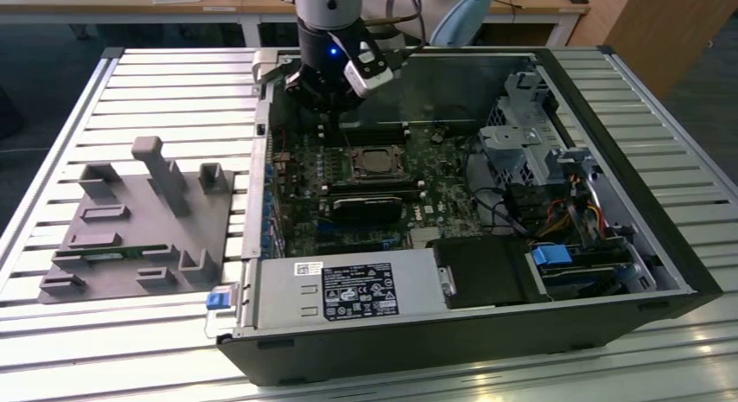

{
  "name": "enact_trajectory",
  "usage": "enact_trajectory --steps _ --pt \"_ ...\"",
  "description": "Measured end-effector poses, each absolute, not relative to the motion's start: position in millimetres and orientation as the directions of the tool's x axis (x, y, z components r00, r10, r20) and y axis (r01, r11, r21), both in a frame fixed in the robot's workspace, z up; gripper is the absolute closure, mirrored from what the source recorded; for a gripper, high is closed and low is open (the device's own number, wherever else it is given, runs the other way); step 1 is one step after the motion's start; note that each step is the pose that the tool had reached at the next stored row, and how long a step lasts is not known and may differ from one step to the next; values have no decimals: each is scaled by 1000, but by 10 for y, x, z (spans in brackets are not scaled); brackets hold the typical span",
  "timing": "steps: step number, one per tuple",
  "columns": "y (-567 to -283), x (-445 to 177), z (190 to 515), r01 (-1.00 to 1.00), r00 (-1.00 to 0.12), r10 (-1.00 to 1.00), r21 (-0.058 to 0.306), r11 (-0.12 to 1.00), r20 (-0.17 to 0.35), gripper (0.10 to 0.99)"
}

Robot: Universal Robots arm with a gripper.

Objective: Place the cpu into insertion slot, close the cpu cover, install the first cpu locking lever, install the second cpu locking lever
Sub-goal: 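Install the first cpu locking lever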

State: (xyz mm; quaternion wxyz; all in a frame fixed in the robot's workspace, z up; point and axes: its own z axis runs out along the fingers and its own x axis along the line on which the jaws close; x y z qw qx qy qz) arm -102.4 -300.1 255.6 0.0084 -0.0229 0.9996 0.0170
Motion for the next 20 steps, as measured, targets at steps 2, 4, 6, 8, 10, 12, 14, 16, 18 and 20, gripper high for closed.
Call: enact_trajectory --steps 2,4,6,8,10,12,14,16,18,20 --pt "-2986 -1029 2551 -46 -999 -45 34 998 -18 980" --pt "-2972 -1036 2547 -46 -999 -45 34 998 -18 980" --pt "-2961 -1041 2543 -46 -999 -45 34 998 -18 980" --pt "-2947 -1043 2539 -46 -999 -45 34 998 -18 980" --pt "-2938 -1043 2537 -46 -999 -45 34 998 -18 980" --pt "-2932 -1043 2535 -46 -999 -45 34 998 -18 980" --pt "-2925 -1043 2534 -46 -999 -45 34 998 -18 980" --pt "-2922 -1039 2534 -46 -999 -46 34 998 -17 980" --pt "-2920 -1032 2533 -46 -999 -45 34 998 -17 980" --pt "-2919 -1021 2532 -46 -999 -45 34 998 -17 980"
